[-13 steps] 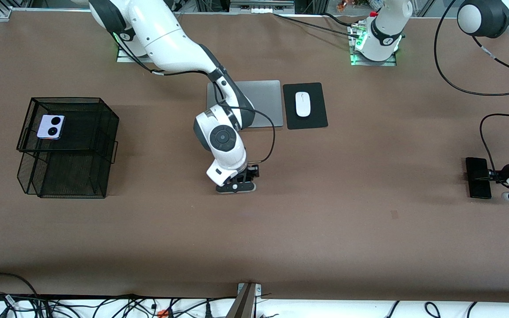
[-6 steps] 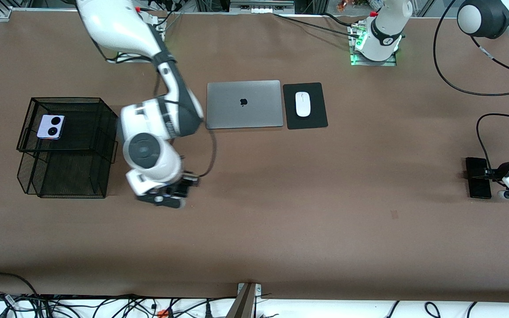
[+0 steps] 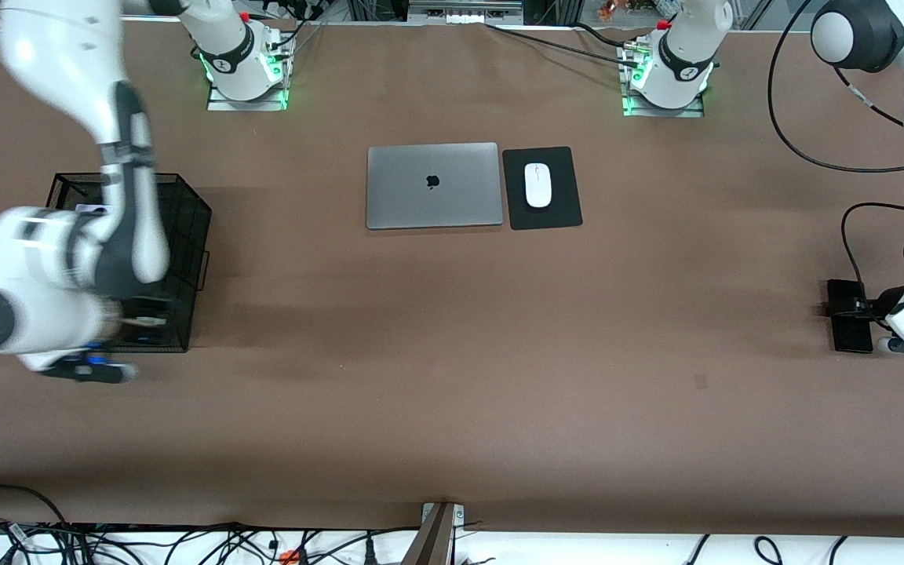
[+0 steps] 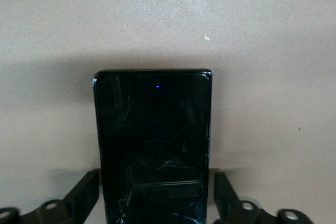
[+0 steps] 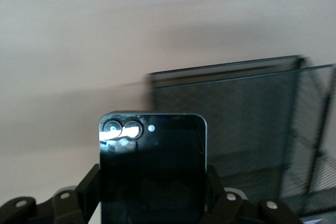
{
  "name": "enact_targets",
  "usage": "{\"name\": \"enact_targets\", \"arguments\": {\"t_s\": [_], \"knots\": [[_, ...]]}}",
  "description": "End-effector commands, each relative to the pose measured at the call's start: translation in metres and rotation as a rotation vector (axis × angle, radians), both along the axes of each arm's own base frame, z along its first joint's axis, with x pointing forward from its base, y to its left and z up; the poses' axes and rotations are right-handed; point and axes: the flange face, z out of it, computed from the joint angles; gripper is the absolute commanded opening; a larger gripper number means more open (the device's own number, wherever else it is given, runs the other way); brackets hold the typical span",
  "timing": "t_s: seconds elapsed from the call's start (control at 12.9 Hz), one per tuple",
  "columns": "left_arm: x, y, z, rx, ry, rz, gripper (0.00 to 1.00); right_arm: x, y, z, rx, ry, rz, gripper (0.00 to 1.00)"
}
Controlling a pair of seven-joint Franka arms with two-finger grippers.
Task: Place phones with both arms
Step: 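Drop the flip phone into the organizer while the left gripper grasps the slab phone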
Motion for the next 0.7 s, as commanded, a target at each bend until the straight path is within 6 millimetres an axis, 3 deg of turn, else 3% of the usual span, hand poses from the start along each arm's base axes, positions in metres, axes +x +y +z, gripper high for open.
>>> {"name": "enact_targets", "arguments": {"t_s": [0.0, 0.15, 0.23, 0.39, 0.46, 0.54, 0.62], "knots": [[0.001, 0.001, 0.006, 0.014, -0.006, -0.028, 0.54, 0.001, -0.018, 0.002, 0.048, -0.021, 0.037, 0.35], [0.005, -0.002, 0.011, 0.017, -0.012, -0.037, 0.29, -0.002, -0.018, -0.004, 0.057, -0.006, 0.029, 0.35], [0.008, -0.005, 0.016, 0.017, -0.017, -0.039, 0.26, -0.009, -0.025, -0.018, 0.065, 0.033, 0.014, 0.35], [0.025, -0.023, 0.057, 0.026, -0.065, -0.060, 0.26, -0.019, -0.028, -0.044, 0.087, 0.048, -0.012, 0.35], [0.039, -0.047, 0.090, 0.021, -0.091, -0.084, 0.26, -0.023, -0.030, -0.050, 0.089, 0.055, -0.017, 0.35], [0.056, -0.082, 0.116, 0.014, -0.107, -0.100, 0.26, -0.023, -0.034, -0.053, 0.093, 0.042, -0.024, 0.35], [0.066, -0.104, 0.137, 0.011, -0.113, -0.080, 0.26, -0.025, -0.034, -0.059, 0.102, 0.045, -0.027, 0.36]]}}
